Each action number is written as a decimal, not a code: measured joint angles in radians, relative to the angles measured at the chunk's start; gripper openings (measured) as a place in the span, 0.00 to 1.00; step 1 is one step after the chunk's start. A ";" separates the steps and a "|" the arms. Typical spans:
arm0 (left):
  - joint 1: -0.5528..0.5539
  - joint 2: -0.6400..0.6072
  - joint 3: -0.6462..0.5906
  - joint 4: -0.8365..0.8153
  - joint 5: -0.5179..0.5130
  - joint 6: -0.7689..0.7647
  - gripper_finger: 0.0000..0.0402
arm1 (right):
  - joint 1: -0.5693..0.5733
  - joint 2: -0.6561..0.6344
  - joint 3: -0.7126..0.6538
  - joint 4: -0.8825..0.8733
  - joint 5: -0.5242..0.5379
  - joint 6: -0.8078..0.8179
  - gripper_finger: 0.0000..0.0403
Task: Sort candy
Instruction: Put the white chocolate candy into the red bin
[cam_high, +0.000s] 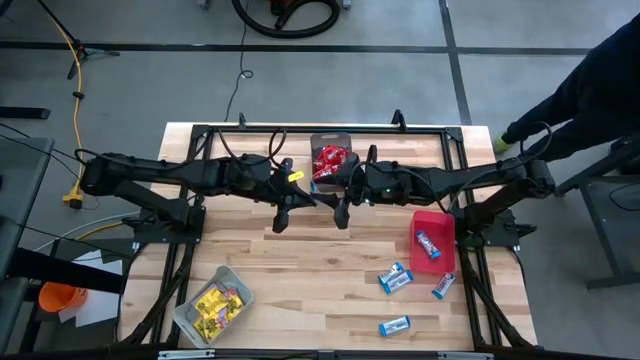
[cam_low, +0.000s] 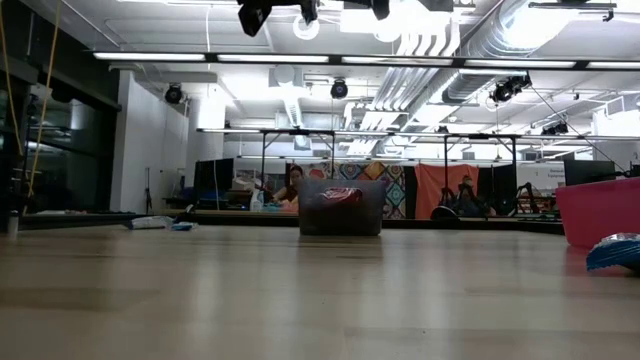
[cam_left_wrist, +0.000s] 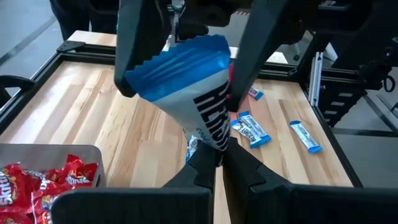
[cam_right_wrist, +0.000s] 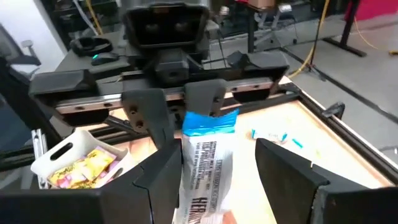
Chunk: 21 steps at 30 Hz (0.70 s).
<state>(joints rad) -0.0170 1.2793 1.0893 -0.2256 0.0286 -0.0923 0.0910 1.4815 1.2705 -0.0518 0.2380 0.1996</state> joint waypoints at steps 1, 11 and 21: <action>0.000 0.000 0.000 0.000 0.000 0.000 0.00 | 0.000 0.000 0.000 -0.005 0.011 0.009 0.49; 0.000 0.000 0.000 0.000 0.000 0.000 0.00 | 0.000 0.000 0.000 -0.009 -0.004 0.028 0.35; 0.001 0.000 0.001 -0.004 -0.041 -0.018 0.02 | 0.000 0.000 0.000 -0.011 -0.003 0.029 0.03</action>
<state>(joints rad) -0.0162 1.2793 1.0901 -0.2301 -0.0127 -0.1105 0.0911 1.4815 1.2705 -0.0626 0.2348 0.2288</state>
